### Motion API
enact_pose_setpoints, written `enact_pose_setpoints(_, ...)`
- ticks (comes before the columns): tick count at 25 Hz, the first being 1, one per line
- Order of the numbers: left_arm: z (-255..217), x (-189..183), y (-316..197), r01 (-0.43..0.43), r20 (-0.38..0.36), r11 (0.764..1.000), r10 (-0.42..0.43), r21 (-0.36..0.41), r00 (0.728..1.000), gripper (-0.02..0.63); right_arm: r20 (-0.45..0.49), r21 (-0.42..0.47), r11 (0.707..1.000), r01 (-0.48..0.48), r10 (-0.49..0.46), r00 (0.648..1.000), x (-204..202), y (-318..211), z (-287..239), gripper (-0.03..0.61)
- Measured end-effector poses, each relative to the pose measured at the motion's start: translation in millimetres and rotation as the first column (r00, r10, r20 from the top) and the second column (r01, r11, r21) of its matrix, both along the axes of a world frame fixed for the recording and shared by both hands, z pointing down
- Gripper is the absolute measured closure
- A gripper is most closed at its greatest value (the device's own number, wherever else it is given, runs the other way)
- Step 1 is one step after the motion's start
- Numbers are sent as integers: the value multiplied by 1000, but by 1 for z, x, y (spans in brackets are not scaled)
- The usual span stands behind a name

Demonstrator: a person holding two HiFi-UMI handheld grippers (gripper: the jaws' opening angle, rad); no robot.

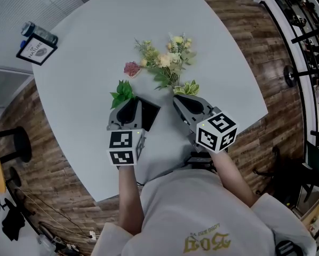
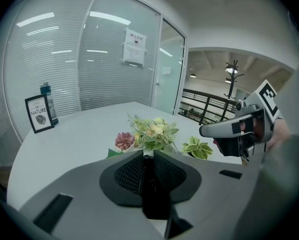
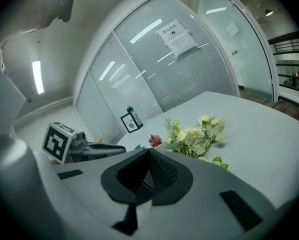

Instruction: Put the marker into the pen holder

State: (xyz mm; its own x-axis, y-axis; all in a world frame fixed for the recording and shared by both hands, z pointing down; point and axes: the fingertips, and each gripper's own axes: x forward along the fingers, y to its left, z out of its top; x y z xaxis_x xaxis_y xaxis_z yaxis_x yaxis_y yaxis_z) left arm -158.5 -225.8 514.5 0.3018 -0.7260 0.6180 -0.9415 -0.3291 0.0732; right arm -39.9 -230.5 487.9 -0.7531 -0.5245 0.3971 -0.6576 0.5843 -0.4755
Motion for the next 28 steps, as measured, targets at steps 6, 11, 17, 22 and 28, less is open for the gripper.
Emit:
enact_pose_setpoints(6,-7,-1,-3,5,-3,999,-5,36,1000,538,4,12,1000,5,-5,1000,-1,2,-4,561)
enact_pose_setpoints(11,-16,-5,-2,21,-20,998,-19,61,1000,528,6,30,1000,0,-1,1000,3,4,-12,561)
enact_pose_setpoints(17,-30,-11,3,51,-39,994,-48,94,998,522,9,60,998,-4,4,1000,6,10,-25,561)
enact_pose_setpoints(22,-45,-15,12,78,-55,988,-71,131,996,522,7,98,995,-17,16,1000,15,15,-40,561)
enact_pose_setpoints(28,-70,-18,30,115,-79,973,-101,200,992,522,12,153,988,-24,22,1000,19,28,-64,561)
